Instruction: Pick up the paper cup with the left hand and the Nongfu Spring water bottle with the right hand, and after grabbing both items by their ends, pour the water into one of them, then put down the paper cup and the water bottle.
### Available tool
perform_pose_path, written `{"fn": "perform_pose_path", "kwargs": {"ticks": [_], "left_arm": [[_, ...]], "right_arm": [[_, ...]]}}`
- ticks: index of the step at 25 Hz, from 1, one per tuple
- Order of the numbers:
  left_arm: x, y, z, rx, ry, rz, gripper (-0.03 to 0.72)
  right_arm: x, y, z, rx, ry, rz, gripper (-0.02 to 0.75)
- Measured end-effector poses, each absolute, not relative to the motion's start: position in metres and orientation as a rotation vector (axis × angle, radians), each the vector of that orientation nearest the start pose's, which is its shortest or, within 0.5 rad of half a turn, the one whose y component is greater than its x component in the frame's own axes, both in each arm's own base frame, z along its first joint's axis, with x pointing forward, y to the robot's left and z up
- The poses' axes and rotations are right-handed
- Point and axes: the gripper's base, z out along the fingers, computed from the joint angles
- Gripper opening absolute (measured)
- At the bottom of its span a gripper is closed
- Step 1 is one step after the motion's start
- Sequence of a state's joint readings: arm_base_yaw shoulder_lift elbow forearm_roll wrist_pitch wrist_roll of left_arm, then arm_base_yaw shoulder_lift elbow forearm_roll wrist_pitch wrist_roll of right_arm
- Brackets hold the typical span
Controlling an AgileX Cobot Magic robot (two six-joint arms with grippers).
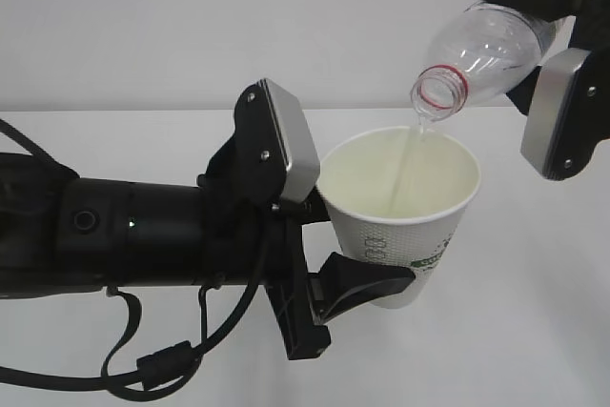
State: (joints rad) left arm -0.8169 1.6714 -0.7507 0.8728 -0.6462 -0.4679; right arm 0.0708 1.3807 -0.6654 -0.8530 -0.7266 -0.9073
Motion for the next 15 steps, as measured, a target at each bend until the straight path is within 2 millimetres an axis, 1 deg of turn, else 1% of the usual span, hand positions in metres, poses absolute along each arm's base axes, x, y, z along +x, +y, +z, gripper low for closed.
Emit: {"fn": "perform_pose_path", "kwargs": {"ticks": [15], "left_arm": [[0.1934,-0.2663,0.1981,1.315,1.515,-0.8,0.495]], "right_arm": [[0.2744,0.0659,0.2714,-1.5,0.789,-0.727,0.44]]}}
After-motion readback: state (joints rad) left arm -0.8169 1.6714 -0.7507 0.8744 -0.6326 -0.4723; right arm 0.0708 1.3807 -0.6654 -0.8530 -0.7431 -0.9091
